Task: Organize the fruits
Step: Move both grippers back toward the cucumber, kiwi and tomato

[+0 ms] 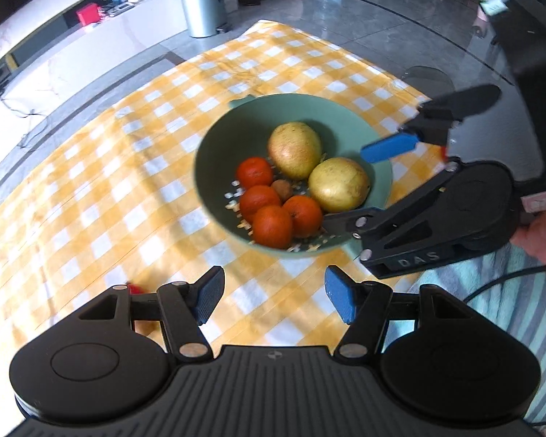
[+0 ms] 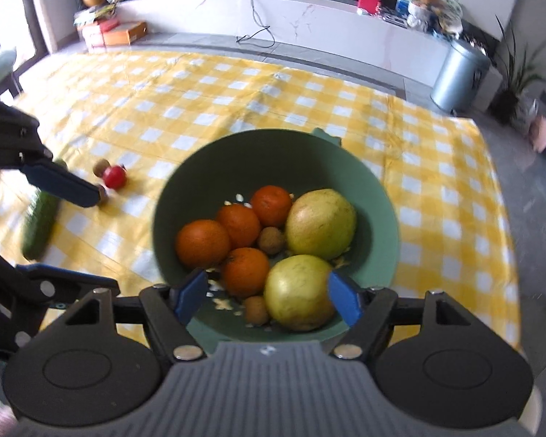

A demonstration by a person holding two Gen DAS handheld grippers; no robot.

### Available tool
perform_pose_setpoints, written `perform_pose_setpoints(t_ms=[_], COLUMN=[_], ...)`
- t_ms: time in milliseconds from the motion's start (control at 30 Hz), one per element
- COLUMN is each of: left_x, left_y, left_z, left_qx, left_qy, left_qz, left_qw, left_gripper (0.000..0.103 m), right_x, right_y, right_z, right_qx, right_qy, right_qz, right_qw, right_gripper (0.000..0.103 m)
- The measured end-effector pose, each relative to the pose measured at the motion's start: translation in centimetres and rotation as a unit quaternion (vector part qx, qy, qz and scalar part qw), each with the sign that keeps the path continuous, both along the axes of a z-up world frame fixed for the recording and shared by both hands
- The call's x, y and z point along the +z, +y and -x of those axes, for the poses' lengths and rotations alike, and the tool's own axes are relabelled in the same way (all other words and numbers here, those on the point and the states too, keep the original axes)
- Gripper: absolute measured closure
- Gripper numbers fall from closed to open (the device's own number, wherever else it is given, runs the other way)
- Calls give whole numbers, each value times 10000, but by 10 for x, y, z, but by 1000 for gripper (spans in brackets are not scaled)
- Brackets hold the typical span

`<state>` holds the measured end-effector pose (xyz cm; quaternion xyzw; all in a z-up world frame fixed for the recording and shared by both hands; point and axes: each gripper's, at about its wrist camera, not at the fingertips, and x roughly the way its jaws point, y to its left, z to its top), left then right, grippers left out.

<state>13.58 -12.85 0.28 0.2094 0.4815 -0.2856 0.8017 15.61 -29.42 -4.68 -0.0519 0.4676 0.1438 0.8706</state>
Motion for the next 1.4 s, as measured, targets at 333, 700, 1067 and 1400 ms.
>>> perform_pose_setpoints(t_ms=[333, 700, 1067, 1400], left_x=[6, 3, -37, -71], left_y=[55, 138, 198, 214], left_z=[5, -2, -18, -28], left_qx=[395, 1188, 2878, 3753], left_qy=[-95, -86, 376, 566], left_qz=[-283, -388, 194, 881], left_qw=[9988, 9921, 9568, 9210], left_gripper=[29, 28, 29, 29], right_x=[3, -3, -38, -62], right_y=[43, 110, 151, 163], right_z=[32, 57, 54, 29], right_qx=[-453, -660, -303, -191], right_qy=[-359, -1048, -1086, -996], right_qz=[-962, -1298, -1153, -1201], right_qw=[9937, 9838, 9869, 9876], right_gripper=[29, 29, 36, 47])
